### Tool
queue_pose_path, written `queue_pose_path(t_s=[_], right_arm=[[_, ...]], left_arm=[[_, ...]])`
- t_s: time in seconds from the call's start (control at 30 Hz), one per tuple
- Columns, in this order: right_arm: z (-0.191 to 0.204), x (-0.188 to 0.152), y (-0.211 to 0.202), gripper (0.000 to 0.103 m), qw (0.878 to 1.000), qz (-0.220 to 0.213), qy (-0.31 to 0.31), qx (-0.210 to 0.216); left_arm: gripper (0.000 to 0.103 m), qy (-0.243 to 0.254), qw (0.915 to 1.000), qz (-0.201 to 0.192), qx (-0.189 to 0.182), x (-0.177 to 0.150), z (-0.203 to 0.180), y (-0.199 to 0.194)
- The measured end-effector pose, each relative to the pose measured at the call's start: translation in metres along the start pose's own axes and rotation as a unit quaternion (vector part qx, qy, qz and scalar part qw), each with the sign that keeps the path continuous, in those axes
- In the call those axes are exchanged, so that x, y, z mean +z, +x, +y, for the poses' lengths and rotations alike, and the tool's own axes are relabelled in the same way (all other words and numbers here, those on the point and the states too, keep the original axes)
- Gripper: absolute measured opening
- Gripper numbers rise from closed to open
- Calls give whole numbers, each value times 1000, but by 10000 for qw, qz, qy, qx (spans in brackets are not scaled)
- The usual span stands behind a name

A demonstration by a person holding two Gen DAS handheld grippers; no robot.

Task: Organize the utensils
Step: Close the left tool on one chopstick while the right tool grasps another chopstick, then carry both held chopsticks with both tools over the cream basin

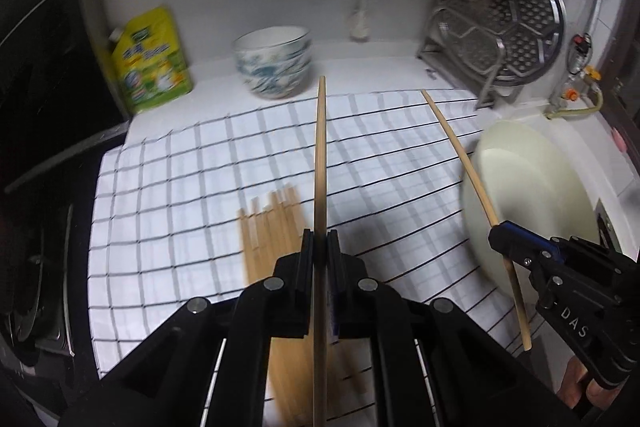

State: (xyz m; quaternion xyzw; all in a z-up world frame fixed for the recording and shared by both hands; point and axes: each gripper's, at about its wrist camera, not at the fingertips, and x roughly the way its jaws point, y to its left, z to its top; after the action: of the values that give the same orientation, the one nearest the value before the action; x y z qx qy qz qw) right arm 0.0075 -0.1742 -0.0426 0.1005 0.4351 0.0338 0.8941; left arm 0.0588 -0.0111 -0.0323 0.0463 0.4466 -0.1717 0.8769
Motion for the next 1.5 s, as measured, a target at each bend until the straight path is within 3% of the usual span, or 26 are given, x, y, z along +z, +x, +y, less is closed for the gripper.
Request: queue_pose_path(t_s=[0.37, 0.7, 1.5], right_arm=[[-131, -3, -51, 7, 9943, -327, 760, -678], [-199, -17, -52, 7, 9897, -201, 1160, -809], [-227, -22, -4, 7, 9902, 270, 1238, -591]], left_arm=[[7, 799, 9945, -166, -661, 36, -131, 13], [7, 1284, 9877, -76, -887, 46, -222, 49], [7, 1551, 9838, 548, -715, 31, -251, 109]])
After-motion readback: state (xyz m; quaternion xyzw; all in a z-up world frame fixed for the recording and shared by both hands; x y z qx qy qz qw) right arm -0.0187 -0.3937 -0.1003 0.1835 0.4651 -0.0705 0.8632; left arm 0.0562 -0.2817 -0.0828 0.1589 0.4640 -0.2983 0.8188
